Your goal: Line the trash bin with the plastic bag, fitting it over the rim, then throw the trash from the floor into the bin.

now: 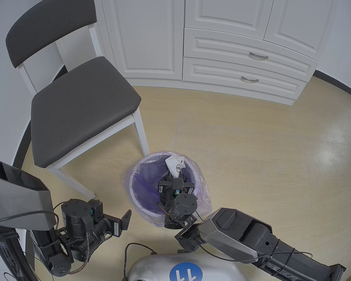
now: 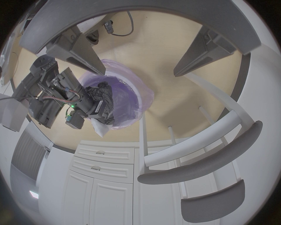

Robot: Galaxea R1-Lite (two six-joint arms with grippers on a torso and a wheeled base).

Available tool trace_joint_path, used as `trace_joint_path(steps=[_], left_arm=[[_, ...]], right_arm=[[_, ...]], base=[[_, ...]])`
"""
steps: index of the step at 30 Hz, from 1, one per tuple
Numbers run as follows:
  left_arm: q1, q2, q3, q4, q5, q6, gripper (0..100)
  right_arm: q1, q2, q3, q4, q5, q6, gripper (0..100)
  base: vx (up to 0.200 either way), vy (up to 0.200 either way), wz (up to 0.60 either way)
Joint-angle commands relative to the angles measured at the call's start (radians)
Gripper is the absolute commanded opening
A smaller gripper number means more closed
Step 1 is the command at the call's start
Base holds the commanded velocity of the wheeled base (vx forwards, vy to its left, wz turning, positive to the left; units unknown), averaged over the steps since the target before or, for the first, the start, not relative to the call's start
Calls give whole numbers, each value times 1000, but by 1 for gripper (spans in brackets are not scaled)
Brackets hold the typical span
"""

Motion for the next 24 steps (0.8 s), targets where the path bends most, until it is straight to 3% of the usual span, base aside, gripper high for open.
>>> trace_joint_path(steps=[1,17,24], left_arm=[[0,5,0,0,1,0,100],[0,8,0,-2,1,0,100],[0,7,-2,-2,1,0,100]], right_arm=[[40,3,8,-18,-14,26,0],[81,-10,-33,-18,-40,121,0],[52,-50,31,-18,-39,123,0]], base=[[0,0,0],[0,0,0],[0,0,0]])
